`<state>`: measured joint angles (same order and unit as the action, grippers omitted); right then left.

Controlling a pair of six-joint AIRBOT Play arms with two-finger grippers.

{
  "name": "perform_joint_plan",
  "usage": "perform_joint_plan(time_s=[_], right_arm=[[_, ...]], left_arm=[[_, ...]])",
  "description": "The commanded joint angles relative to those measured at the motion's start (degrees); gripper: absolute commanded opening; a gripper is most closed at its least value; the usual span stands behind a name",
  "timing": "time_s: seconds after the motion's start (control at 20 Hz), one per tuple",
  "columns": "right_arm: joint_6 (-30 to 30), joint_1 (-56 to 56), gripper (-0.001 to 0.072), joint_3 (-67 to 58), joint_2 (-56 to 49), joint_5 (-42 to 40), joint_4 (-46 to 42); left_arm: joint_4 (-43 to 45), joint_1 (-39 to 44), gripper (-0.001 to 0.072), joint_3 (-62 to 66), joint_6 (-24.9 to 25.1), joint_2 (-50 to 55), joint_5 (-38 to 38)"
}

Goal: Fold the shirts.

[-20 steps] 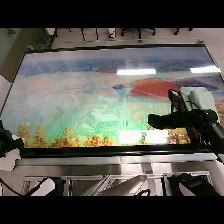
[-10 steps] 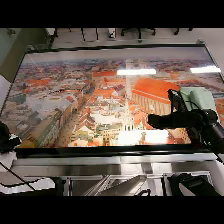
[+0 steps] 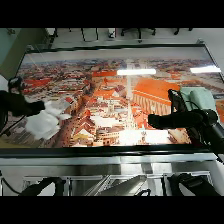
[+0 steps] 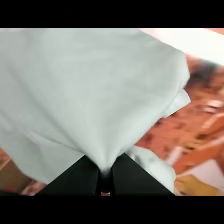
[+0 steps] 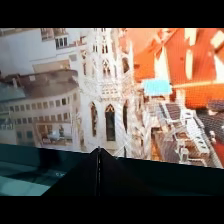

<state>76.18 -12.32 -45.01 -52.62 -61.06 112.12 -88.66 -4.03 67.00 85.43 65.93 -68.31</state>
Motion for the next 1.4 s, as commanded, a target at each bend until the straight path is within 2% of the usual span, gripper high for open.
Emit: perform_joint_plan(time_s=[0.0,0.15,0.4,0.5,0.55,0.65,0.75,0.9,1.05,1.2,1.35], right_arm=[[0.0,-0.04,0.0017,0.02,-0.02,0.02,0.0],[-0.02,-0.04,0.0017,0.02,-0.02,0.02,0.0],[-0.02,-0.04,0.0017,0.02,-0.02,0.02,0.0],[0.0,-0.04,0.0017,0.02,-0.02,0.02,0.0],[-0.02,-0.04,0.0017,0.02,-0.02,0.02,0.0],[-0.02,-0.04,0.0017,0.02,-0.02,0.02,0.0],[-0.02,-0.04,0.0017,0.0,-0.04,1.07,0.04],[-0.02,-0.04,0.0017,0.02,-0.15,1.99,0.09],[-0.04,-0.04,0.0017,0.02,-0.44,3.04,0.26],[0.04,-0.04,0.0016,0.02,-2.27,3.45,0.28],[5.38,-2.58,0.002,0.02,-6.69,3.1,5.2]], left_arm=[[-6.29,16.11,0.0011,3.26,-1.7,-5.88,-0.26],[-6.32,23.58,0.0011,3.26,-3.78,-4.7,-0.9],[-8.2,30.64,0.0011,3.26,-4.94,4.87,-1.07],[-12.44,32.46,0.0012,3.26,-4.94,9.25,-0.57],[-15.15,32.81,0.0056,3.28,-4.9,10.97,0.02],[-19.61,32.15,0.0702,3.3,-4.92,12.22,0.35],[-22.6,29.14,0.0697,4.85,-3.78,11.19,-2.38],[-22.34,21.81,0.0696,9.6,-1.42,6.56,-9.42],[-22.34,12.17,0.0696,7.39,-0.68,-0.55,-10.38],[-22.82,3.76,0.0696,-5.92,1.75,-6.75,-7.13],[-32.68,-2.45,0.0696,-22.03,7.52,-8.31,2.6]])
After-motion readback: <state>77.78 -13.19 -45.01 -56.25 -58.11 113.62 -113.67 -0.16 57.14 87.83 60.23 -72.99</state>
